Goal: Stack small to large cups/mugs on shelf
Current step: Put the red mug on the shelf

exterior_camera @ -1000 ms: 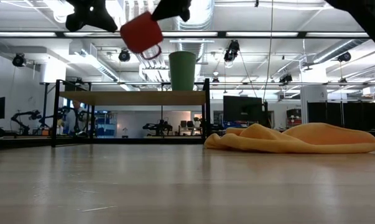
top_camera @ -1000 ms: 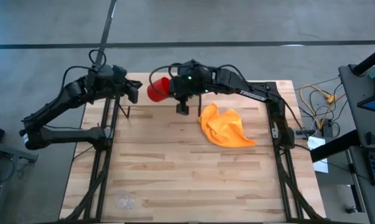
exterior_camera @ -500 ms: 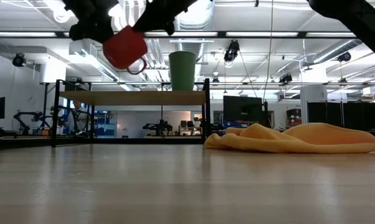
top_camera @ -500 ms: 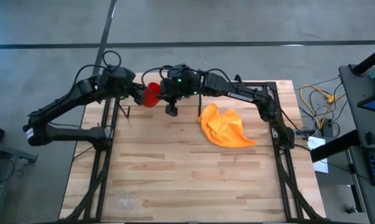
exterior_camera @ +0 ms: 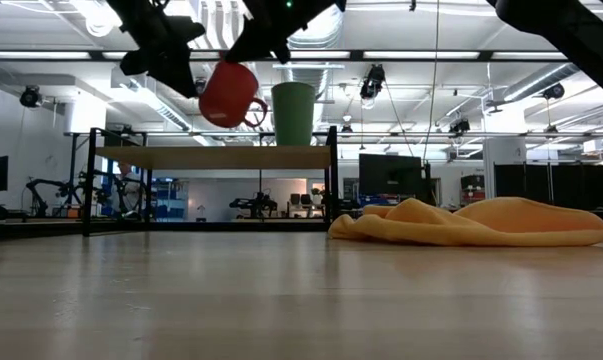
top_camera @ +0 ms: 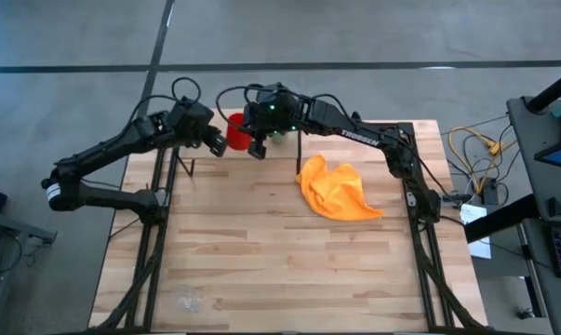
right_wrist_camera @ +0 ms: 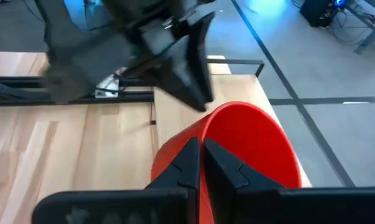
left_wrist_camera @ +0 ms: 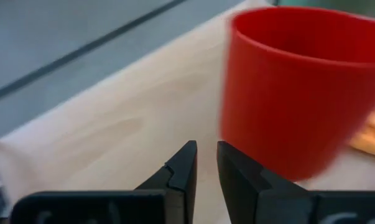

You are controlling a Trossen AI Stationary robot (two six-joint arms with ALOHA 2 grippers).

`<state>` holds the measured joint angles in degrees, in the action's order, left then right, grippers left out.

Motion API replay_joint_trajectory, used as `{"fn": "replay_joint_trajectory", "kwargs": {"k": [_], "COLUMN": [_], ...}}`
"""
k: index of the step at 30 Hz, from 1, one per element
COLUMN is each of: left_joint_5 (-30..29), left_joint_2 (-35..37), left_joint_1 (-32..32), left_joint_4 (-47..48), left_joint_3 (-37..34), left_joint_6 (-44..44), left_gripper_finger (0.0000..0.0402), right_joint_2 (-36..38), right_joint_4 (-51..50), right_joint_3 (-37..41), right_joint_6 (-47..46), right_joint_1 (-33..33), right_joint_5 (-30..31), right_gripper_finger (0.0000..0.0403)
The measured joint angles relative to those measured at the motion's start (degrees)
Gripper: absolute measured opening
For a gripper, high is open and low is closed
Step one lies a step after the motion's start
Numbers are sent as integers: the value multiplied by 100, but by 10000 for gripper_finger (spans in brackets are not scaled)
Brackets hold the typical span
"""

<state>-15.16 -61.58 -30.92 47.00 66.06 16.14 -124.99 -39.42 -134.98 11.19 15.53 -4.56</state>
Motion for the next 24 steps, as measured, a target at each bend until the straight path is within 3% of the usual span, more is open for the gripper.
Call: {"fn": "replay_joint_trajectory", "kwargs": {"k": [24], "left_joint_5": [-228], "left_joint_2": [173], "left_joint_1": [-9], "left_joint_4": [-10], "left_joint_3": [0], "left_joint_6": [-36], "left_gripper_finger": [49], "right_joint_2": [-313], "right_joint_4": [249], "right_joint_3": [42], "right_joint_6": [444], "right_joint_1": [2], "right_joint_5": [165], "right_gripper_finger": [8]}}
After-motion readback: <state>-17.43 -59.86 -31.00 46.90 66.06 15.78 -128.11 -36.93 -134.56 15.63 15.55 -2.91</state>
